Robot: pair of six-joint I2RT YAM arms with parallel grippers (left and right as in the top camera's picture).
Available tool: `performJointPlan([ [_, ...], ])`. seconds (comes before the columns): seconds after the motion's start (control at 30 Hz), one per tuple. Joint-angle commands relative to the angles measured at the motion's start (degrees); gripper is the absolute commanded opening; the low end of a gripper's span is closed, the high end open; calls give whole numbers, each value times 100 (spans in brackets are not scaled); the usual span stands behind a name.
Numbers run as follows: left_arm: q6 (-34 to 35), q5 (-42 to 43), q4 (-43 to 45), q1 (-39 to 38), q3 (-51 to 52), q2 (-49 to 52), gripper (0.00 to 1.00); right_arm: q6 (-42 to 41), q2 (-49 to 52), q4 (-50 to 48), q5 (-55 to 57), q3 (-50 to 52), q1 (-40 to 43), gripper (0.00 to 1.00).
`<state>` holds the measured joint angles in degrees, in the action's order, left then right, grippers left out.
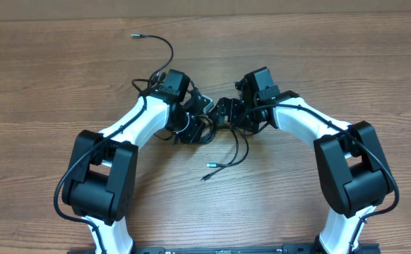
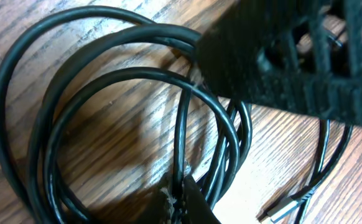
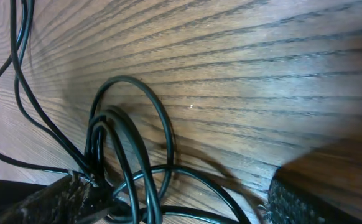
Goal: Untangle cables
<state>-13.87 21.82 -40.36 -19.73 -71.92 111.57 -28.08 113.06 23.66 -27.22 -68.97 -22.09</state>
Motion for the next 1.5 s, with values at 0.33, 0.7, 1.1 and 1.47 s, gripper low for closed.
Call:
performJointPlan([
  [0.33,-933,2295,-916,1043,-562,15,4,131,153,175,166,48,-234,72],
  [0.7,-2090,5029,-1674,3261,-417,17,4,-68,153,369,426,48,-234,45],
  [1.1,-2087,5722,-1141,3917,162,17,4,-151,151,2387,660,-673,179,31],
  [1.47,-2041,5770,-988,3871,162,17,4,-1567,223,1296,-608,-1200,-181,62],
])
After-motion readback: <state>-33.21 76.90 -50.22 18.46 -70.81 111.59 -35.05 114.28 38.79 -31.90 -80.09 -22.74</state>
